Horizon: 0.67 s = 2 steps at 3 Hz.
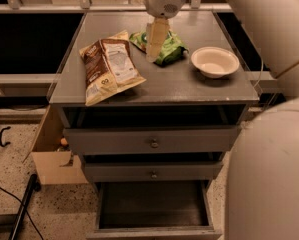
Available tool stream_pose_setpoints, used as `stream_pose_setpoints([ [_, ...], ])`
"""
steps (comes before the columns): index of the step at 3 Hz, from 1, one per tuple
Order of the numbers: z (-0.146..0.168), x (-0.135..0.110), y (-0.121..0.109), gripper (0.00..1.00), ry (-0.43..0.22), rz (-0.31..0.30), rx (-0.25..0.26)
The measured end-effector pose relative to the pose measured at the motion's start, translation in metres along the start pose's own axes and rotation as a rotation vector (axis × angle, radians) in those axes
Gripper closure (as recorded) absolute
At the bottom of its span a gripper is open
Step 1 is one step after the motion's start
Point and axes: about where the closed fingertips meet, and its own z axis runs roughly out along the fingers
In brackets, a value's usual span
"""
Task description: Place brown chip bag into bottom drawer
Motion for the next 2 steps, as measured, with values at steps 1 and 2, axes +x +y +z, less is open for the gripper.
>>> stream_pose_setpoints([
  [1, 0.02, -0.012, -0.006, 0.0, -0.062, -0.001, -0.044],
  [2, 0.035, -0.025, -0.009, 0.0, -0.119, 0.002, -0.075],
])
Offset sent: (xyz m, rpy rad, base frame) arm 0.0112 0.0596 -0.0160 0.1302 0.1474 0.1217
